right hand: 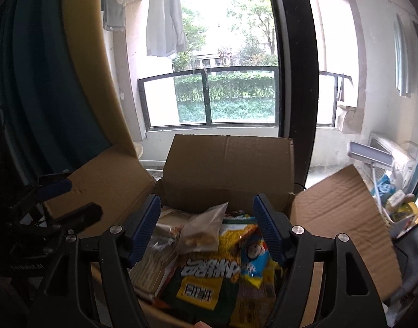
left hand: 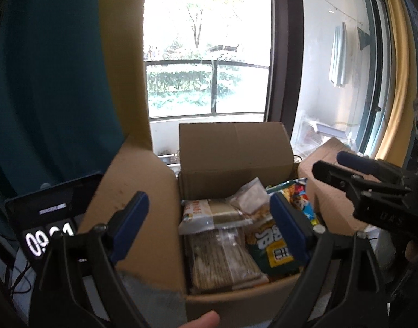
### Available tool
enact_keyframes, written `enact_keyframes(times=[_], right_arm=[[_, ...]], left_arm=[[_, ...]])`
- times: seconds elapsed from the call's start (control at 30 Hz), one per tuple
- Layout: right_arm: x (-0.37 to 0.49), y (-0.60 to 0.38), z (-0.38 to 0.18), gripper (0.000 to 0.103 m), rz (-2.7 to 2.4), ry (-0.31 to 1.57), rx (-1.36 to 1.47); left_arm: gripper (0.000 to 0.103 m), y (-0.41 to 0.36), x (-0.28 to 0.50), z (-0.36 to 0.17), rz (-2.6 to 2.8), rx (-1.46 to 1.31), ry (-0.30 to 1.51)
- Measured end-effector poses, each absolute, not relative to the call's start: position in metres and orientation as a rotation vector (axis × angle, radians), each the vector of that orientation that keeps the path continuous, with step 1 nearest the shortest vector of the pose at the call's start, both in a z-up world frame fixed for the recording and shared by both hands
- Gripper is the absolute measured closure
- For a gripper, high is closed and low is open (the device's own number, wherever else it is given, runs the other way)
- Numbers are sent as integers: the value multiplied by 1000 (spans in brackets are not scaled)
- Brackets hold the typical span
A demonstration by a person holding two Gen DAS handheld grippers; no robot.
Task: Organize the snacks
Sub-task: 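Move both tools back from the box toward the purple bag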
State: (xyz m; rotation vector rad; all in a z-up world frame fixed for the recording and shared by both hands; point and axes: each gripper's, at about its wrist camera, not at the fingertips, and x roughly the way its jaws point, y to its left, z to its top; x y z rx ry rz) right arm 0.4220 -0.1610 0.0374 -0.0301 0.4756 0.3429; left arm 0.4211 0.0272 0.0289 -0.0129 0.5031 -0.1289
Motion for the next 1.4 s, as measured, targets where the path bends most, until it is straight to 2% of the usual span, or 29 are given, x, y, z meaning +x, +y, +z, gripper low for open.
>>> enact_keyframes(times=[0.7, 1.4], right_arm=[[313, -175, 36, 30, 311, 479, -51], [213, -196, -44, 30, 273, 654, 2]], left_arm=[[12, 43, 291, 26, -117, -82, 468], [12, -11, 220, -88, -226, -49, 707]])
